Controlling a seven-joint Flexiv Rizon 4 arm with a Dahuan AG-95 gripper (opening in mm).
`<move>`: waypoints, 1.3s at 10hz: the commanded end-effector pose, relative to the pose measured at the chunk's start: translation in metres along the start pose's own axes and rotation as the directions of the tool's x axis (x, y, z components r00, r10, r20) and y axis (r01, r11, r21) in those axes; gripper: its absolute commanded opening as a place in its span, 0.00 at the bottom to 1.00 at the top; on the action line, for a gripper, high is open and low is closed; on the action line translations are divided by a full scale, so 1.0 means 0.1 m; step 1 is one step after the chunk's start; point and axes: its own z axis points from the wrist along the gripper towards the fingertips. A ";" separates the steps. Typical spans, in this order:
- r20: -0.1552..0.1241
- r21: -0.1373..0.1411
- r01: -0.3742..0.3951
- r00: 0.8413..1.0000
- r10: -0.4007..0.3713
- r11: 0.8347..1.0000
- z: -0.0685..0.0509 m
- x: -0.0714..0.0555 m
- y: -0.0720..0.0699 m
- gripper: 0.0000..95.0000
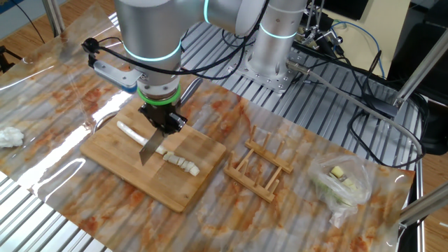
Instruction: Chop the scallions
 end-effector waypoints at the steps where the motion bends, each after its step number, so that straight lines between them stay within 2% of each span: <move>1: 0.006 -0.001 0.001 1.000 -0.001 1.000 0.08 -0.02 0.03 0.00; 2: 0.009 -0.003 0.004 1.000 -0.004 1.000 0.19 -0.06 0.04 0.00; 3: 0.023 -0.006 0.007 1.000 -0.007 1.000 0.35 -0.11 0.06 0.00; 4: 0.039 -0.013 0.005 0.999 -0.004 1.000 0.45 -0.14 0.08 0.00; 5: 0.041 -0.013 0.003 0.999 -0.002 1.000 0.50 -0.15 0.09 0.00; 6: 0.029 -0.009 0.001 1.000 -0.001 1.000 0.48 -0.13 0.09 0.00; 8: 0.020 -0.010 -0.003 1.000 0.003 1.000 0.35 -0.09 0.08 0.00; 9: 0.011 -0.009 -0.006 1.000 0.006 1.000 0.25 -0.06 0.07 0.00; 12: 0.005 0.005 -0.008 1.000 0.008 1.000 0.08 0.01 0.01 0.00; 13: 0.002 0.000 -0.014 1.000 0.014 1.000 0.03 0.03 0.00 0.00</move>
